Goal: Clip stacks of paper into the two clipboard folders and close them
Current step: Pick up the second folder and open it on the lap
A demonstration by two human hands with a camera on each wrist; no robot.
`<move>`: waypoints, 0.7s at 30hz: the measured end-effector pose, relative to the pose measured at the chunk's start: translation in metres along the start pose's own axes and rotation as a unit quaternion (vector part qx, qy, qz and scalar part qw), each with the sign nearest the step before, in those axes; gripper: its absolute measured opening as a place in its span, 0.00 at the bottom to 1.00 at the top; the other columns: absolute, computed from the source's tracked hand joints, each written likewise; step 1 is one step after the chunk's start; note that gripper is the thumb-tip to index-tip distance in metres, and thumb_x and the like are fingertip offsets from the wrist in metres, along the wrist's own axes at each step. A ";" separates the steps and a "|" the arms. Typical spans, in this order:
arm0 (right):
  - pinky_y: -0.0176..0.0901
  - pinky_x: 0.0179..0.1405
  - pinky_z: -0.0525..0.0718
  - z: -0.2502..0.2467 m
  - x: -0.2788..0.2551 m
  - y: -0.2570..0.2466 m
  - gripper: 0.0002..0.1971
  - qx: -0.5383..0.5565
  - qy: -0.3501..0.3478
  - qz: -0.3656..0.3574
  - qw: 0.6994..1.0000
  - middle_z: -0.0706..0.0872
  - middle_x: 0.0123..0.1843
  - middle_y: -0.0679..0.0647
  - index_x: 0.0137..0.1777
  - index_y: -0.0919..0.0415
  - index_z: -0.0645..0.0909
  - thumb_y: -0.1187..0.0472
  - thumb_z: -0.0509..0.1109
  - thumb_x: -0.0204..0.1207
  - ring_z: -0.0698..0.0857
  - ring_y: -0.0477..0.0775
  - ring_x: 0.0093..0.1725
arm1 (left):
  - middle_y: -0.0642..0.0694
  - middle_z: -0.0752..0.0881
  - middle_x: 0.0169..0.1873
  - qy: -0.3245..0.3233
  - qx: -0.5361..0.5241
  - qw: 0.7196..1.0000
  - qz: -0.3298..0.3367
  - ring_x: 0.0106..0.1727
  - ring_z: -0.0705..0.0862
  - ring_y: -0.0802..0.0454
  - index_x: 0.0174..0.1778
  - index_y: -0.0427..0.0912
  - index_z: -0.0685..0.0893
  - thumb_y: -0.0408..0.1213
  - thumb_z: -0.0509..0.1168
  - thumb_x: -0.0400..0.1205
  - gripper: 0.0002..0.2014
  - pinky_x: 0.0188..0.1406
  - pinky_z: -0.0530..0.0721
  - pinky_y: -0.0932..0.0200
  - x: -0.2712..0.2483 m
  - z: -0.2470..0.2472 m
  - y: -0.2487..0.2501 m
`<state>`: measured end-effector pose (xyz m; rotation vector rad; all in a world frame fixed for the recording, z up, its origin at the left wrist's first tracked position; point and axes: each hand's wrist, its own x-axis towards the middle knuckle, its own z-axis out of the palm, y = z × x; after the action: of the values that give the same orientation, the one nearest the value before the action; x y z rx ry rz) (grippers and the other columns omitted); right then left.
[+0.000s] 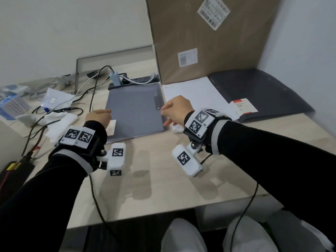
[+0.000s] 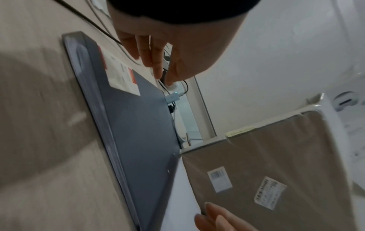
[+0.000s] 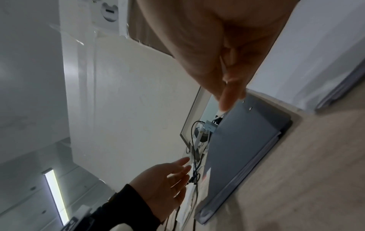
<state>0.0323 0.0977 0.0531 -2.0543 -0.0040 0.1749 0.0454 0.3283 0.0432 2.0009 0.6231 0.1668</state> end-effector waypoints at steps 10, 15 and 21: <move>0.34 0.24 0.80 -0.137 -0.049 0.082 0.08 -0.003 0.127 0.049 0.991 0.88 0.43 0.56 0.44 0.61 0.87 0.69 0.66 0.76 0.86 0.51 0.36 | 0.52 0.82 0.35 -0.168 -0.055 0.984 0.002 0.34 0.77 0.59 0.33 0.48 0.81 0.21 0.55 0.80 0.19 0.33 0.73 0.67 -0.085 0.102 0.053; 0.48 0.52 0.82 -0.213 -0.055 0.144 0.12 -0.014 0.217 0.127 0.968 0.81 0.35 0.48 0.34 0.54 0.83 0.69 0.66 0.74 0.81 0.54 0.49 | 0.48 0.87 0.35 -0.264 -0.065 0.962 -0.018 0.34 0.79 0.57 0.39 0.45 0.82 0.28 0.56 0.84 0.13 0.34 0.74 0.66 -0.130 0.180 0.080; 0.46 0.49 0.81 -0.256 -0.051 0.187 0.23 0.009 0.152 0.223 0.963 0.77 0.57 0.62 0.72 0.71 0.73 0.67 0.64 0.76 0.74 0.54 0.53 | 0.36 0.77 0.72 -0.318 0.002 0.947 0.032 0.66 0.80 0.43 0.73 0.33 0.73 0.29 0.55 0.84 0.19 0.42 0.76 0.62 -0.167 0.253 0.114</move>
<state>0.0007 -0.2194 0.0127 -2.0175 0.6517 0.1333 0.0365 0.0043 0.0385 1.9285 0.1395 -0.4320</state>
